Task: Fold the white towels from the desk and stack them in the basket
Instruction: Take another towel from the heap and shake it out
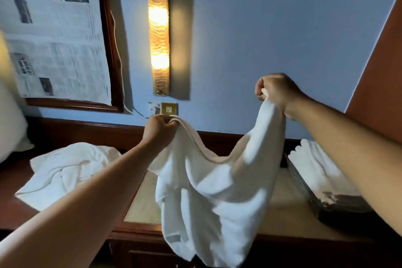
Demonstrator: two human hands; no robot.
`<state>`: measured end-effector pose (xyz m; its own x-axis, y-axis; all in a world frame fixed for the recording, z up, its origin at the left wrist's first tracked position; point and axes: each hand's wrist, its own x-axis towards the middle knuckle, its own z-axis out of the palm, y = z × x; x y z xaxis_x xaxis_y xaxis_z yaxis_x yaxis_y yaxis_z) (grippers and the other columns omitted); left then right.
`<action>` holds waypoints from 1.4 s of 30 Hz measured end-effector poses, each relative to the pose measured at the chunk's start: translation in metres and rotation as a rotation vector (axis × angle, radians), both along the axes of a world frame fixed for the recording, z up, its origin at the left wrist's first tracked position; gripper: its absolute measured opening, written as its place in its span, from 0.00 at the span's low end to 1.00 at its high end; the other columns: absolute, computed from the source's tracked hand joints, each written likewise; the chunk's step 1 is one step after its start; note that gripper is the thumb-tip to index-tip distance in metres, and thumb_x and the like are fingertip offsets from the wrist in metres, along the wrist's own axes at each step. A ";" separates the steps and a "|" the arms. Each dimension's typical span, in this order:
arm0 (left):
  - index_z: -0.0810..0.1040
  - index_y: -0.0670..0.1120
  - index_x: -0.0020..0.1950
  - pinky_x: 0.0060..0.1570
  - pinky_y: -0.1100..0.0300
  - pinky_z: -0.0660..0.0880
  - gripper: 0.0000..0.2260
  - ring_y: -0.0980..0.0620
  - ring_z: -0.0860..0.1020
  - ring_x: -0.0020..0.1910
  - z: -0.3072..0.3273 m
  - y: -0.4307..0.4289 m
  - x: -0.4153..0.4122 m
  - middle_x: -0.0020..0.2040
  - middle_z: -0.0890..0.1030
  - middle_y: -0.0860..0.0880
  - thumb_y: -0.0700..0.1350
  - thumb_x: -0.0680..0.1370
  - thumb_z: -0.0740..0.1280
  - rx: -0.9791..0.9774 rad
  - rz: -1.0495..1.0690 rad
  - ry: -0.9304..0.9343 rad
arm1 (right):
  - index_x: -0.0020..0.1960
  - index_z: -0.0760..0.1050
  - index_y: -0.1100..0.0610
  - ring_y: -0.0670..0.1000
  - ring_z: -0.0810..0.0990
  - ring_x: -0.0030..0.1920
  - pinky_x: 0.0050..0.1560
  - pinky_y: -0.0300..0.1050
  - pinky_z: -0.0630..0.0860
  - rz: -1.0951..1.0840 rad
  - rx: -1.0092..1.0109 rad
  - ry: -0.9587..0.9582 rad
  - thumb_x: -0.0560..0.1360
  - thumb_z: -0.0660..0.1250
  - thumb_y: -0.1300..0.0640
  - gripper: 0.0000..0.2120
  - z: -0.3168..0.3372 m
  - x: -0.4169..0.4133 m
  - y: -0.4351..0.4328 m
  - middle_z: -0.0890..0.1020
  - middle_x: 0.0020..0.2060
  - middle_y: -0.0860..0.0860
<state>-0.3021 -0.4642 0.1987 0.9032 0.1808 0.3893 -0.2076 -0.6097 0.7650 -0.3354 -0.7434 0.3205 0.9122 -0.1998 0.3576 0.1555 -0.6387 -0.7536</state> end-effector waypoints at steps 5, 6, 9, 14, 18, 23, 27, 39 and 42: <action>0.87 0.45 0.44 0.32 0.64 0.69 0.06 0.50 0.79 0.37 0.030 -0.035 -0.059 0.37 0.84 0.48 0.46 0.75 0.71 0.132 -0.137 -0.214 | 0.55 0.78 0.49 0.44 0.76 0.43 0.46 0.44 0.70 0.402 -0.428 0.219 0.73 0.67 0.34 0.20 -0.054 -0.028 0.056 0.77 0.41 0.41; 0.87 0.46 0.45 0.34 0.64 0.70 0.06 0.50 0.79 0.39 0.032 -0.037 -0.068 0.39 0.84 0.49 0.46 0.74 0.72 0.185 -0.141 -0.255 | 0.56 0.77 0.46 0.45 0.77 0.45 0.44 0.43 0.71 0.409 -0.548 0.232 0.71 0.68 0.31 0.23 -0.062 -0.034 0.061 0.78 0.42 0.42; 0.86 0.46 0.43 0.39 0.58 0.74 0.05 0.51 0.78 0.39 0.030 -0.033 -0.084 0.40 0.81 0.50 0.47 0.72 0.75 0.295 -0.133 -0.360 | 0.46 0.78 0.47 0.50 0.79 0.48 0.42 0.42 0.71 0.435 -0.720 0.233 0.75 0.67 0.41 0.10 -0.082 -0.055 0.063 0.79 0.42 0.44; 0.83 0.51 0.41 0.40 0.58 0.72 0.08 0.54 0.77 0.37 -0.002 -0.036 -0.113 0.40 0.78 0.57 0.55 0.73 0.70 0.603 -0.353 -0.416 | 0.32 0.71 0.48 0.43 0.74 0.34 0.35 0.43 0.68 0.377 -0.454 0.128 0.78 0.64 0.52 0.16 -0.107 -0.115 0.011 0.76 0.30 0.43; 0.83 0.50 0.47 0.35 0.56 0.76 0.17 0.46 0.81 0.35 -0.059 -0.056 -0.142 0.43 0.80 0.53 0.60 0.75 0.61 0.833 -0.358 -0.323 | 0.31 0.69 0.47 0.44 0.69 0.29 0.34 0.47 0.66 0.283 -0.355 0.058 0.77 0.66 0.52 0.17 -0.118 -0.163 -0.038 0.74 0.26 0.39; 0.80 0.51 0.62 0.41 0.54 0.75 0.18 0.45 0.81 0.44 -0.098 -0.114 -0.192 0.52 0.77 0.51 0.56 0.75 0.67 0.950 -0.239 -0.063 | 0.34 0.69 0.57 0.46 0.67 0.30 0.34 0.47 0.64 0.287 -0.331 0.061 0.77 0.68 0.52 0.16 -0.137 -0.222 -0.072 0.70 0.26 0.45; 0.79 0.52 0.59 0.44 0.53 0.78 0.18 0.45 0.81 0.47 -0.131 -0.117 -0.215 0.51 0.76 0.50 0.61 0.77 0.64 0.881 -0.171 0.230 | 0.36 0.71 0.60 0.46 0.67 0.31 0.34 0.47 0.63 0.260 -0.280 0.064 0.76 0.69 0.52 0.16 -0.138 -0.264 -0.106 0.70 0.27 0.47; 0.83 0.52 0.58 0.47 0.55 0.78 0.12 0.47 0.80 0.49 -0.157 -0.140 -0.288 0.54 0.79 0.50 0.45 0.75 0.73 0.375 -0.295 0.241 | 0.37 0.75 0.60 0.45 0.66 0.31 0.34 0.45 0.63 0.240 -0.309 0.133 0.76 0.71 0.51 0.15 -0.147 -0.333 -0.149 0.70 0.29 0.48; 0.76 0.57 0.70 0.60 0.56 0.76 0.26 0.51 0.77 0.62 -0.143 -0.154 -0.307 0.65 0.74 0.53 0.42 0.74 0.75 0.186 -0.439 0.171 | 0.35 0.72 0.60 0.46 0.66 0.31 0.33 0.43 0.62 0.307 -0.315 0.143 0.77 0.70 0.53 0.16 -0.150 -0.339 -0.133 0.70 0.29 0.49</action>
